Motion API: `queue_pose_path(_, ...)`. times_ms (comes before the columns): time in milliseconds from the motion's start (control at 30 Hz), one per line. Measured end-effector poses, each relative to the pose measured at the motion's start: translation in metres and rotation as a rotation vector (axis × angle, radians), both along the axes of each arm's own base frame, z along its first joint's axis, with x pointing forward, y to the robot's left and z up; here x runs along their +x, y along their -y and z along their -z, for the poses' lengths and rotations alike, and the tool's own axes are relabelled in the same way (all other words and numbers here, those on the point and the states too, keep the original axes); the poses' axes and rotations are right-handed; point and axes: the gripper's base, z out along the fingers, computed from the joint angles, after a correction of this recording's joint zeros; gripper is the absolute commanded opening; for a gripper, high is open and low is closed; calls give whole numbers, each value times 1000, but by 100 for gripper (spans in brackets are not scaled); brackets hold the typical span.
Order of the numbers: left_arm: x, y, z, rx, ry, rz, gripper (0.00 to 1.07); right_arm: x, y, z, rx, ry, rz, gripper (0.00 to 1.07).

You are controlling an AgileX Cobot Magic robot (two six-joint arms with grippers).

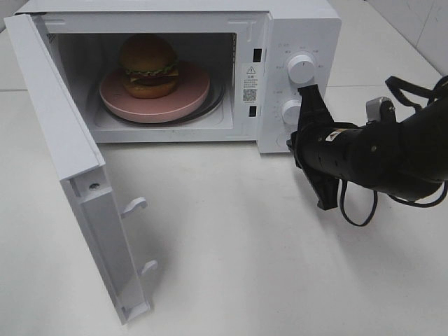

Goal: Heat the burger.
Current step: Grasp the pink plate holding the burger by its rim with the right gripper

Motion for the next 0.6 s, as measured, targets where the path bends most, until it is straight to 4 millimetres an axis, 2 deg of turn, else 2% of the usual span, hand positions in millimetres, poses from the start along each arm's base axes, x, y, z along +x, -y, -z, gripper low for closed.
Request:
queue_pose_path(200, 0, 0, 0, 0, 0, 0, 105, -19, 2, -14, -72, -36, -148, 1)
queue_pose_path(333, 0, 0, 0, 0, 0, 0, 105, -25, 2, -21, -105, -43, -210, 1)
queue_pose_path(600, 0, 0, 0, 0, 0, 0, 105, -40, 1, -44, -256, -41, -447, 1)
